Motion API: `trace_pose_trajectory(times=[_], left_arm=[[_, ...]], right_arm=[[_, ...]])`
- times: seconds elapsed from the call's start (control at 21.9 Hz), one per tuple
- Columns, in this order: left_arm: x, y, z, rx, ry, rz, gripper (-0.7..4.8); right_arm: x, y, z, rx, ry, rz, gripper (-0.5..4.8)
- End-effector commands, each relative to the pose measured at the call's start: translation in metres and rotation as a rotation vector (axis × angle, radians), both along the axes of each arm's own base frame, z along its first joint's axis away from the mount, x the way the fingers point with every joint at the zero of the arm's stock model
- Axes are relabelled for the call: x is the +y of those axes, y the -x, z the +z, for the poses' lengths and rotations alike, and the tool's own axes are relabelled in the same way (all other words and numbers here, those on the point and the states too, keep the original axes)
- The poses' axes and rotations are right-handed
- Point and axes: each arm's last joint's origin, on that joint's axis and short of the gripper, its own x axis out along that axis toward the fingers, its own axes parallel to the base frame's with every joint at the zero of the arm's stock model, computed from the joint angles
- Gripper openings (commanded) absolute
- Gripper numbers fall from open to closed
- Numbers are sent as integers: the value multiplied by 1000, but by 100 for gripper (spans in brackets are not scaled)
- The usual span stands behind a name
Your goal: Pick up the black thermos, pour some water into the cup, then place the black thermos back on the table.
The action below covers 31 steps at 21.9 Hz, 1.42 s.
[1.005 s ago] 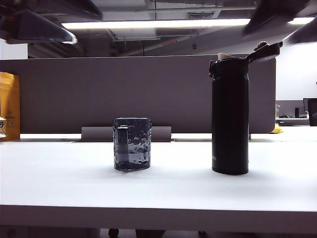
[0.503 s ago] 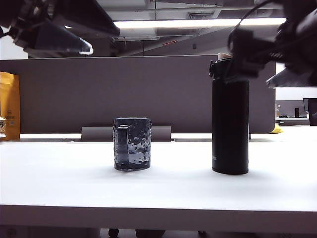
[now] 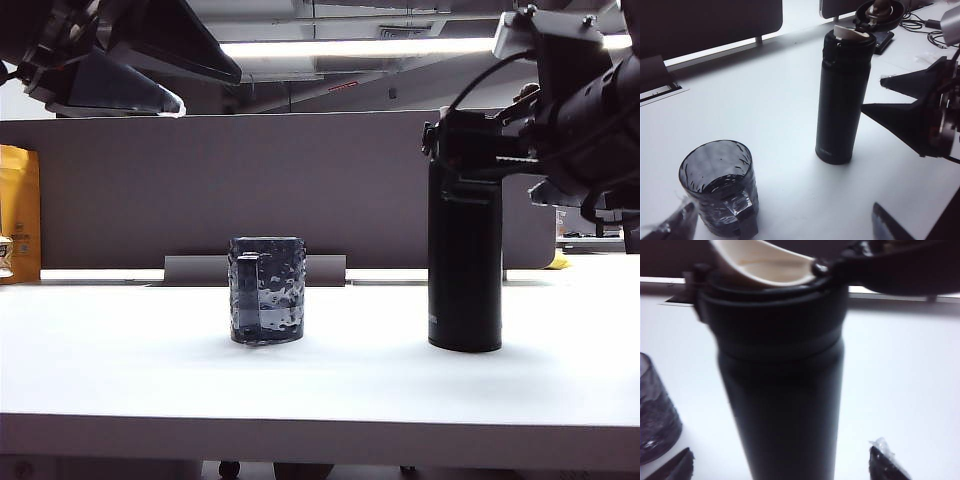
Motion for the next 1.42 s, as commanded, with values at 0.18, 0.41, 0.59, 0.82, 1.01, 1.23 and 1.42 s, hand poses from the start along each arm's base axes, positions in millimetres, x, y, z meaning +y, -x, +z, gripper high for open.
trace_pose_trajectory(times=[0.18, 0.41, 0.59, 0.82, 1.01, 1.23, 1.42], left_arm=[[0, -1, 2, -15, 4, 6, 479], [0, -1, 2, -14, 3, 6, 479], [0, -1, 1, -11, 2, 6, 479], [0, -1, -2, 15, -17, 9, 479], [0, -1, -4, 27, -25, 9, 479], [0, -1, -4, 26, -25, 9, 479], [0, -1, -4, 28, -26, 9, 479]], right_arm=[[4, -11, -8, -25, -27, -5, 479], [5, -17, -15, -58, -49, -22, 479], [5, -22, -22, -50, -43, -33, 479], [10, -30, -25, -51, -44, -35, 479], [17, -41, -23, -72, -57, -35, 479], [25, -53, -23, -75, -55, -43, 479], [27, -58, -24, -77, -47, -80, 479]])
